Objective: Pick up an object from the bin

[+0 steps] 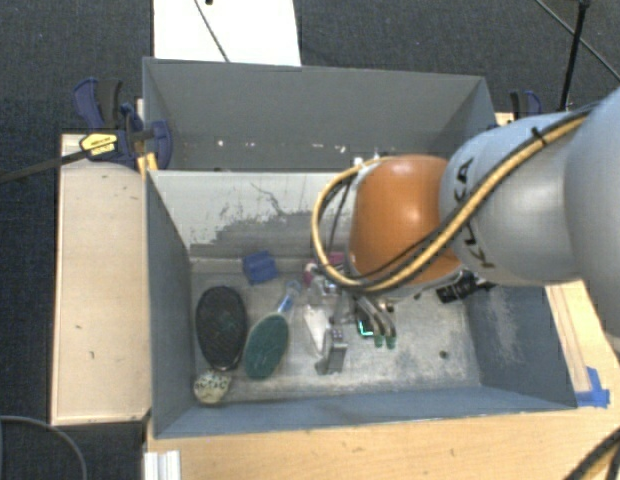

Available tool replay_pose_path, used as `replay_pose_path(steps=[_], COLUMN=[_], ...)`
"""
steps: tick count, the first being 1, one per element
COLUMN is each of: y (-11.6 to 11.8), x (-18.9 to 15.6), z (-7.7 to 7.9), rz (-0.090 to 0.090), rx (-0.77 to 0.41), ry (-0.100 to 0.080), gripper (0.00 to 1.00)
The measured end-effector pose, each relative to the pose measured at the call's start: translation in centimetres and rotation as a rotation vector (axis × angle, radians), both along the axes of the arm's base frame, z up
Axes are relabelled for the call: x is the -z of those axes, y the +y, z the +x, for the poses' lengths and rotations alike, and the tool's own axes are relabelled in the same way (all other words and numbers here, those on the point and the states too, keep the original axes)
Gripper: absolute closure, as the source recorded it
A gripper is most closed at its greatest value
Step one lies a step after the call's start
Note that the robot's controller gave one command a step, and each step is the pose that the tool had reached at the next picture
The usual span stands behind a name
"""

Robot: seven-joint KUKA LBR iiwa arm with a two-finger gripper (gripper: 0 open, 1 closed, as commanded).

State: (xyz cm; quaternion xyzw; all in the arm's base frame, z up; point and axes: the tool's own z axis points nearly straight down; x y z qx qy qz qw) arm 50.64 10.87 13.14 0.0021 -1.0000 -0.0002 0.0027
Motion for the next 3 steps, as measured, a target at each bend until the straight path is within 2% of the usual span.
replay_pose_path(steps=[1,2,3], y=[7.5,7.1,6.7], x=[3.7,3.4,-7.6], z=[4.4,4.5,6.5], rz=[0.0,-0.001,0.002], rx=[-0.098,-0.086,-0.103], ry=[-0.006,-0.008,-0.017], gripper=[0.0,1.0,1.0])
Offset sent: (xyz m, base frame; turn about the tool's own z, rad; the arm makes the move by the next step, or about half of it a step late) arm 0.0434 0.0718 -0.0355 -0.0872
